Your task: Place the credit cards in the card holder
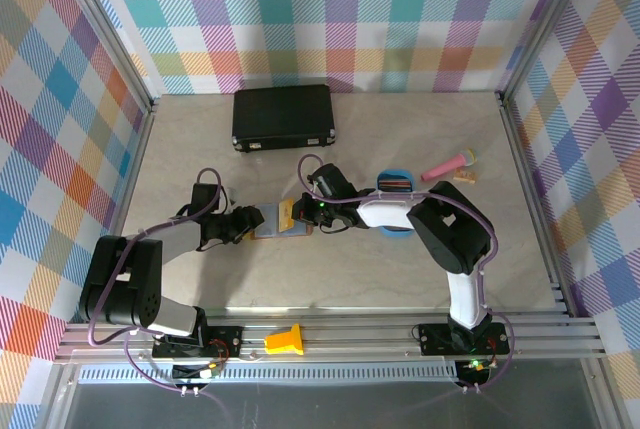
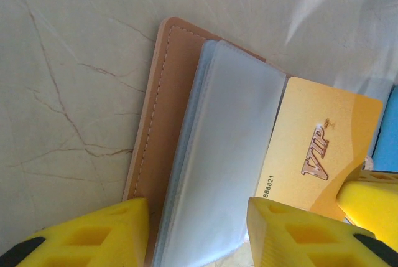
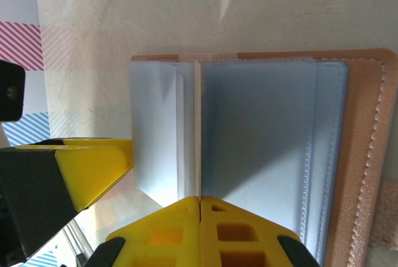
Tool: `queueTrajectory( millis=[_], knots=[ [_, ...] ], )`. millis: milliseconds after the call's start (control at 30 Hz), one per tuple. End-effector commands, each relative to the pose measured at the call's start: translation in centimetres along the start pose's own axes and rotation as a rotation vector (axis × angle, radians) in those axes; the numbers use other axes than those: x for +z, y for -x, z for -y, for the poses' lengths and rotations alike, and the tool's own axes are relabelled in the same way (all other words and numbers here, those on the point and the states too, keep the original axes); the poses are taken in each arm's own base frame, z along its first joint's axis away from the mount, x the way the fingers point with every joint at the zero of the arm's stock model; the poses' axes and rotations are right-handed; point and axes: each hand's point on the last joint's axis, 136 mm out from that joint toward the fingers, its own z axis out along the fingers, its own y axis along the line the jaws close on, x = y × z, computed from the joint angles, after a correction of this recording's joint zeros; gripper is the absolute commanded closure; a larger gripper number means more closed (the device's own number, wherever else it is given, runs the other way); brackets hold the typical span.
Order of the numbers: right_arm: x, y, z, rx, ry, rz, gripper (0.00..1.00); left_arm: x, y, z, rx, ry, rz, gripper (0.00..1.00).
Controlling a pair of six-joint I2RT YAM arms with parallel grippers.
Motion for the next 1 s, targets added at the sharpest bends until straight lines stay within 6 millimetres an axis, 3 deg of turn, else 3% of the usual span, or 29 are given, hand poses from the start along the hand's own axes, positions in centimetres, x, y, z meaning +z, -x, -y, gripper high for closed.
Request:
queueTrajectory(
  millis=[0, 267, 967],
  knots=[
    [-1.0, 0.7, -1.2, -0.021, 0.038, 0.032, 1.0, 0.1, -1.9, -0.7, -0.029, 0.029, -0.047, 0.54],
    [-2.1, 1.2, -1.5, -0.035, 0.033, 0.069, 1.0, 0.1, -2.1, -0.9, -0.03, 0.033, -0.044, 0.54],
    [-0.3, 0.5, -0.8, 0.0, 0.048, 0.022, 1.0, 0.2, -2.2, -0.8, -0.026, 0.028, -0.044, 0.54]
  ],
)
